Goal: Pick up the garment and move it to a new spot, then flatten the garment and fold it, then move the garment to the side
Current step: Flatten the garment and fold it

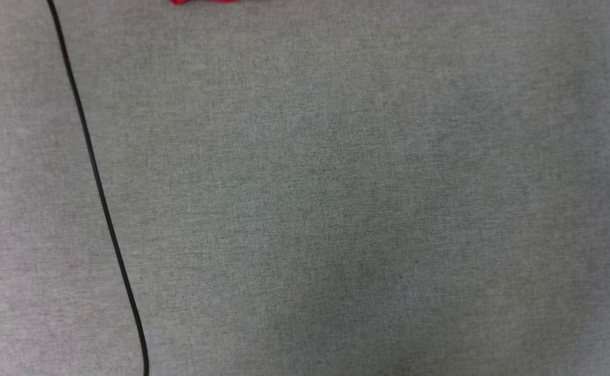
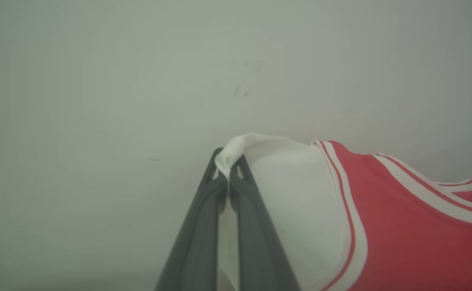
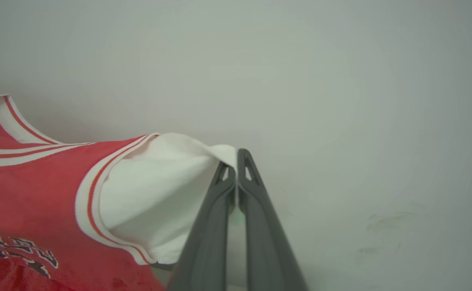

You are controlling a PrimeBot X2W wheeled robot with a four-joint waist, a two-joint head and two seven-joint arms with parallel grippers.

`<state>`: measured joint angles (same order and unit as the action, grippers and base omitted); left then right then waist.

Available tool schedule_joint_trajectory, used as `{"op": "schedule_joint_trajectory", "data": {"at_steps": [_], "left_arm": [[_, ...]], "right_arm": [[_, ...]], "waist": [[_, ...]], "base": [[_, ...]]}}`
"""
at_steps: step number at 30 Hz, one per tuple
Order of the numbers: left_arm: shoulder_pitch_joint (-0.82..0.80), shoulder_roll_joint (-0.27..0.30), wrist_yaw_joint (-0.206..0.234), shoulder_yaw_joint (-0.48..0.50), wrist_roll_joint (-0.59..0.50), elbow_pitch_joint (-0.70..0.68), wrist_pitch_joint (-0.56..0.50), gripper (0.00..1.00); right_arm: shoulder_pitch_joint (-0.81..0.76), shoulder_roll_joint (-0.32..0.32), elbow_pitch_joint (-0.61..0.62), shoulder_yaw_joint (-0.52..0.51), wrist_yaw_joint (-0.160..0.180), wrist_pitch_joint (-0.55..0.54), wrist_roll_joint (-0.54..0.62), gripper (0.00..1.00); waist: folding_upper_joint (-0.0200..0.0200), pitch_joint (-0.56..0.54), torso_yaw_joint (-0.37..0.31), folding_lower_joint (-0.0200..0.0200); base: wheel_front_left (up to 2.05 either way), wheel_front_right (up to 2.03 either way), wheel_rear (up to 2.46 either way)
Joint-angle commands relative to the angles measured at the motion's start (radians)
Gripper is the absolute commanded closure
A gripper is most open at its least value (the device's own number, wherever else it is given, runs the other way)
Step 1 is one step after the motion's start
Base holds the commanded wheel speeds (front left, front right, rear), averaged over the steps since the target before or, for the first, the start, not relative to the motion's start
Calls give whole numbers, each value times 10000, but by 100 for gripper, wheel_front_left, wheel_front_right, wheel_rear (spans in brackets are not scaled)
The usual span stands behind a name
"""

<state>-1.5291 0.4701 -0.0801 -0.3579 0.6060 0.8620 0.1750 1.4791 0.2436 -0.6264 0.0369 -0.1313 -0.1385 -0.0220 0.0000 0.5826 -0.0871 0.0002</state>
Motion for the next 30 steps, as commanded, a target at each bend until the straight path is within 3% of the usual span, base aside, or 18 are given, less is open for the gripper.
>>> {"op": "schedule_joint_trajectory", "data": {"at_steps": [1,8,15,16,24,30], "left_arm": [[229,-43,-94,-24,77,182,109,100],[1161,-543,-410,-51,680,1322,379,100],[3138,-979,-495,-106,1297,1889,696,100],[4260,-1051,-505,-33,1529,1723,847,100],[7356,-821,-501,563,1539,10,917,100],[9700,-1008,-128,1438,1112,-1599,915,100]], "right_arm": [[-266,-108,-205,49,10,128,-45,100],[-1440,-673,-1446,218,12,754,-419,100],[-3461,-677,-2021,408,10,1545,-928,100],[-4528,-636,-2031,425,10,1819,-1189,100],[-7372,-450,-1344,82,10,2084,-1746,100],[-9708,-410,-42,-651,12,1806,-1851,100]], "waist": [[0,153,20,-2],[0,234,76,-2],[0,-409,281,-2],[0,-812,309,-2],[0,-2074,383,-2],[0,-3172,598,-2]], "base": [[0,0,0],[0,0,0],[0,0,0],[0,0,0],[0,0,0],[0,0,0]]}}
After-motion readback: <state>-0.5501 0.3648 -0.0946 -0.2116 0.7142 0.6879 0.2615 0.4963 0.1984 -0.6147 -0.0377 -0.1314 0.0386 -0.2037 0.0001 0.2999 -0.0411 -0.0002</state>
